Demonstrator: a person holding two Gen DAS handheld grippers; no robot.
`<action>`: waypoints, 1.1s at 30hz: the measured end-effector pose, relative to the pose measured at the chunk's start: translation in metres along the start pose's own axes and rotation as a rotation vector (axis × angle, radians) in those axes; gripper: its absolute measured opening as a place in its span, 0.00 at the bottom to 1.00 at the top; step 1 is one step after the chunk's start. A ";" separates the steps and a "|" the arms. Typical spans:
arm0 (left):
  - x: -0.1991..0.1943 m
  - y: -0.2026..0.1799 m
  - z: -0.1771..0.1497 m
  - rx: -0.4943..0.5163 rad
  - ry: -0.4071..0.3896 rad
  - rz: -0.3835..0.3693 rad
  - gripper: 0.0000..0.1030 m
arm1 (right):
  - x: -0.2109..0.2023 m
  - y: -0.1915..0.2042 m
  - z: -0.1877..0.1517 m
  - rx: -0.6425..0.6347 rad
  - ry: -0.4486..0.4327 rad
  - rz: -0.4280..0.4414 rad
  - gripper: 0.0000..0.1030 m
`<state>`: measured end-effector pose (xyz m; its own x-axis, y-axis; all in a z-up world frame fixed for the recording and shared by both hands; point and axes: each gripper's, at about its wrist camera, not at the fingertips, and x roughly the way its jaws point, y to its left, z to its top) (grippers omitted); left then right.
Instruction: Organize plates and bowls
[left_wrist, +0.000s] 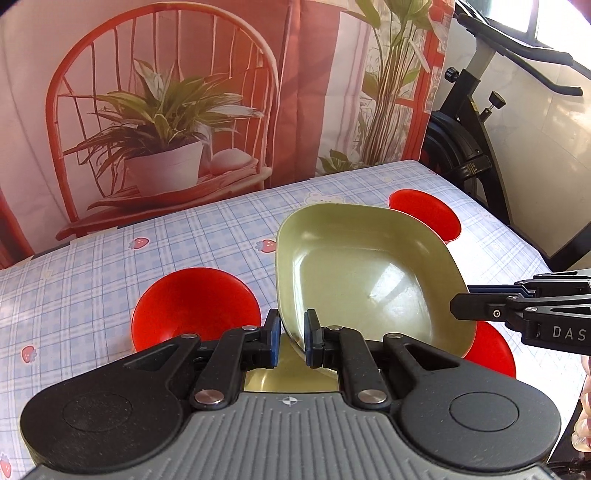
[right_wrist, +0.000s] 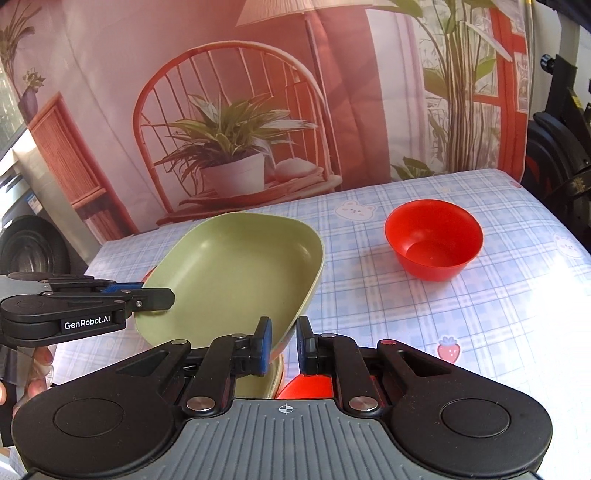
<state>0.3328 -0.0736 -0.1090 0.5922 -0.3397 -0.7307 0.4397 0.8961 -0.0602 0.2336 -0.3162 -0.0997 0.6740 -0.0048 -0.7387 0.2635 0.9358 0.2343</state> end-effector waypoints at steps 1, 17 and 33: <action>-0.003 0.000 -0.004 -0.007 0.000 -0.005 0.14 | -0.002 0.001 -0.002 -0.001 0.003 0.004 0.13; -0.016 0.015 -0.056 -0.076 0.053 0.009 0.16 | 0.007 0.027 -0.034 -0.039 0.106 0.025 0.13; -0.009 0.018 -0.072 -0.096 0.078 0.027 0.16 | 0.022 0.031 -0.045 -0.047 0.159 0.025 0.14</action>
<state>0.2868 -0.0344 -0.1527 0.5474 -0.2951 -0.7831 0.3557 0.9291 -0.1015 0.2255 -0.2717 -0.1372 0.5608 0.0708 -0.8249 0.2130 0.9505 0.2263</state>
